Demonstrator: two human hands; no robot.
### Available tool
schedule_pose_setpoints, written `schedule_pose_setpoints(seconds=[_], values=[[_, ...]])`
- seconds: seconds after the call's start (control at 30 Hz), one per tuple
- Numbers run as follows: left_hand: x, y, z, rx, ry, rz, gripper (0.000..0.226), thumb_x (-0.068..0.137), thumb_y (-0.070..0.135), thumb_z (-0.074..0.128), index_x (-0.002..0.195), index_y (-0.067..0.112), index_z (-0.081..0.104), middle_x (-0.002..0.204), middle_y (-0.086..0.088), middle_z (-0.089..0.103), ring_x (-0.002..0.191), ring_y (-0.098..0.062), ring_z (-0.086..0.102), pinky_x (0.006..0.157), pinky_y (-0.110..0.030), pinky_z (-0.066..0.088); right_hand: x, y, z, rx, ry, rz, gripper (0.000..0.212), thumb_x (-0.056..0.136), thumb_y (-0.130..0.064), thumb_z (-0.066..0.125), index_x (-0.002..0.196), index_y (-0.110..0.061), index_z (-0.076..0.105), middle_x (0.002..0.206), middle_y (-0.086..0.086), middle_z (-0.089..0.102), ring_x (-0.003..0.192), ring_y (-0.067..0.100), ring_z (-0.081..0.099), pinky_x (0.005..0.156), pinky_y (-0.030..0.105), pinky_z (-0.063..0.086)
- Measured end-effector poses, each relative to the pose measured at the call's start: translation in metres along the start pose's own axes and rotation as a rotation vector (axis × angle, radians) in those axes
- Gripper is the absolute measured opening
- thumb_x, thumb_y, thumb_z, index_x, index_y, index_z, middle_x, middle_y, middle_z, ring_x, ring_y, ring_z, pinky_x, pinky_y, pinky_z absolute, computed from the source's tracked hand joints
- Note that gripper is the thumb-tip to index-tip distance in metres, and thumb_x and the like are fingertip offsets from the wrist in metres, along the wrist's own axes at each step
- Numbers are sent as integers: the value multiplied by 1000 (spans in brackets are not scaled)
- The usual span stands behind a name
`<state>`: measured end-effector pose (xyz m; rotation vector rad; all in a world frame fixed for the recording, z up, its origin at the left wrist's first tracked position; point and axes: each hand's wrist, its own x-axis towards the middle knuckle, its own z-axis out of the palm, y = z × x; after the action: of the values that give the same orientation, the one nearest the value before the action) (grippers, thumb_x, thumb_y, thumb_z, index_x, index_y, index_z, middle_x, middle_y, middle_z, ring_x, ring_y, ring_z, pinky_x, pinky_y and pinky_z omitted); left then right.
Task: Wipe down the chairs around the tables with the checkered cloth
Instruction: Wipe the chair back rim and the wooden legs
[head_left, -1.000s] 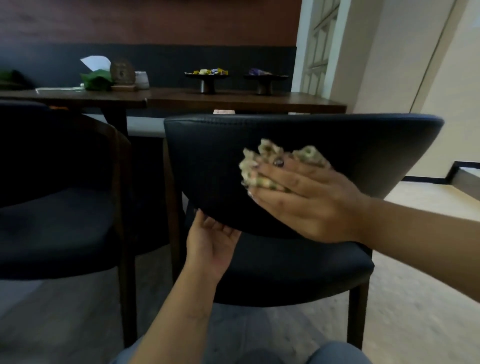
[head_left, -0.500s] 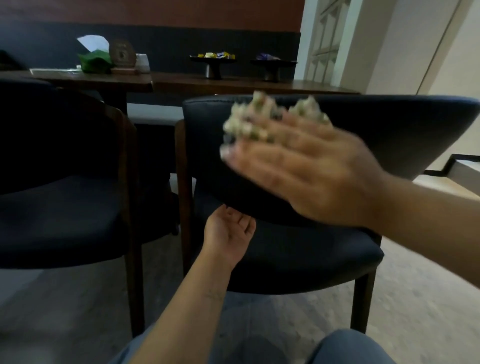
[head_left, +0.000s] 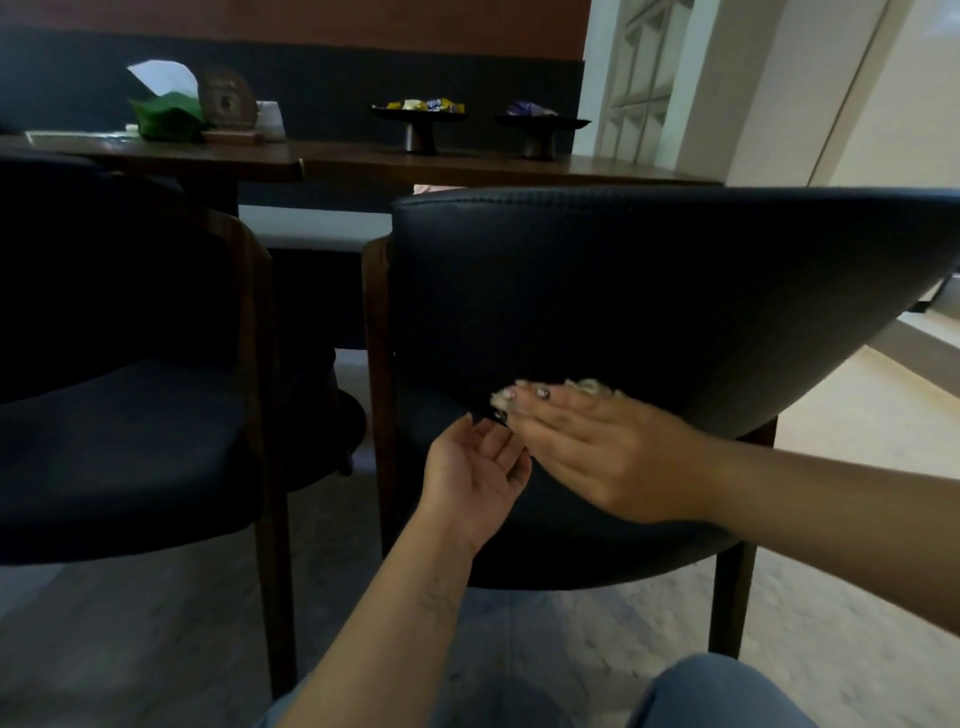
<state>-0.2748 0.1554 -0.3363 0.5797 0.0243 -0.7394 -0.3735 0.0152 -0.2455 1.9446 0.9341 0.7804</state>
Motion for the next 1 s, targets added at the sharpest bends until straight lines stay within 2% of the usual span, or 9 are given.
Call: schedule_pose_setpoints(seconds=[0.1,0.27,0.43,0.57,0.67,0.73,0.8,0.87,1.0], values=[[-3,4,-1,1,-48,-8,40,100,35,37,116,10,64,112,-9,71,94,-21,69,89,-34,47,8,2,-10,72,30,1,29,99,-10,46,115,-1,68,127,18,61,127,33,50,109,42,38],[-5,1,1,-44,-19,24,36,101,35,37,93,13,65,102,-8,74,85,-20,73,79,-34,49,59,46,-41,36,393,250,25,97,-3,51,118,4,62,129,23,57,130,37,46,111,46,34],[-8,-3,-2,-83,-20,32,44,100,41,36,112,10,63,110,-11,72,91,-24,73,78,-37,50,76,32,-17,-197,250,317,29,98,-8,47,119,4,63,128,22,59,126,35,51,104,43,43],[-14,5,-4,-95,-87,-3,63,97,55,30,124,6,59,120,-18,67,111,-31,65,102,-43,43,62,0,1,-129,139,231,29,96,-7,47,116,3,66,127,19,60,126,31,52,107,38,41],[-17,9,-5,-143,-126,-30,74,95,63,26,123,5,62,121,-19,66,109,-32,66,93,-44,50,54,-14,0,-62,17,190,29,95,-9,48,112,-3,70,124,14,63,124,26,54,105,35,43],[-16,8,-5,-167,-129,-33,75,94,66,26,125,6,61,123,-19,65,111,-33,64,90,-45,51,58,-12,-9,-5,42,184,29,95,-9,46,106,-6,73,119,13,67,122,26,56,107,37,41],[-12,4,-5,-191,-101,-17,73,94,65,27,127,8,59,122,-19,65,115,-34,62,96,-44,47,73,7,-21,33,186,226,30,97,-7,44,106,-4,72,118,16,67,121,30,56,108,40,40],[-7,-2,-6,-206,-54,10,68,95,62,31,127,8,56,114,-18,69,111,-33,63,88,-41,50,94,33,-31,-11,305,317,28,98,-6,44,109,-2,70,119,19,66,121,33,56,107,44,41],[-4,-7,-11,-186,-66,31,60,95,55,34,122,7,57,114,-16,70,101,-31,69,85,-40,52,123,38,-19,-203,187,433,34,99,-7,37,113,-2,67,121,20,64,121,37,55,108,47,39]])
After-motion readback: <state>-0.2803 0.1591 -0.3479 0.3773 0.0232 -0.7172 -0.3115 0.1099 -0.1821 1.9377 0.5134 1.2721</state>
